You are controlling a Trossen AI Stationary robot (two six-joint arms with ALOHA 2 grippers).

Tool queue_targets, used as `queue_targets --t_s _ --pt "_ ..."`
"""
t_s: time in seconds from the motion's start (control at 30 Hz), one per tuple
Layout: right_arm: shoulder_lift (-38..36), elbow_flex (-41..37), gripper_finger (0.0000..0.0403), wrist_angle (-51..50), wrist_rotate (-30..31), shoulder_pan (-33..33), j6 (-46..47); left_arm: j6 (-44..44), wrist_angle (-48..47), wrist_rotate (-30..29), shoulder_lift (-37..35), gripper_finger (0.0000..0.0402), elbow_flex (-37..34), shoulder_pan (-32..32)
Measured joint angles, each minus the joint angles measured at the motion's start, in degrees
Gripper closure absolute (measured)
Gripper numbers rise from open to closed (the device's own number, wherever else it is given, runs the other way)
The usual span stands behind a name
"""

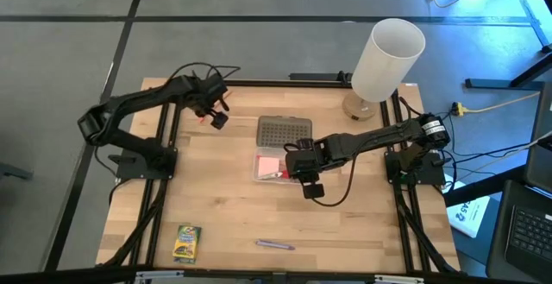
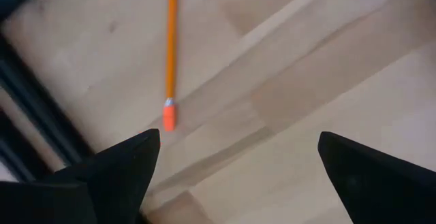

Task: Pack school essentials
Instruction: Put the orange pencil into the supply box

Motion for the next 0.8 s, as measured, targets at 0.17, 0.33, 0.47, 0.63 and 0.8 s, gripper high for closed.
queue_targets --t_s 0.17,0.33,0.47,0.63,0.8 --pt "0.0 0.0 0.0313 0.0 0.0 0.0 -0.2 2.7 3.3 -0.2 0.3 0.0008 -4.7 2.8" --pt "0.0 0.0 0.0313 0.0 0.0 0.0 -0.3 4.3 7.5 0.6 0.3 0.0008 -7.6 6.4" --pt "0.0 0.0 0.0313 0.0 0.0 0.0 -0.2 6.5 11.5 2.3 0.3 0.0008 -10.4 8.4" --pt "0.0 0.0 0.0313 0.0 0.0 0.0 -0.1 9.1 16.5 2.9 0.3 0.0008 -13.8 10.1" --pt "0.0 0.0 0.0313 0.1 0.0 0.0 -0.2 10.2 19.2 2.9 0.3 0.0008 -15.5 11.6"
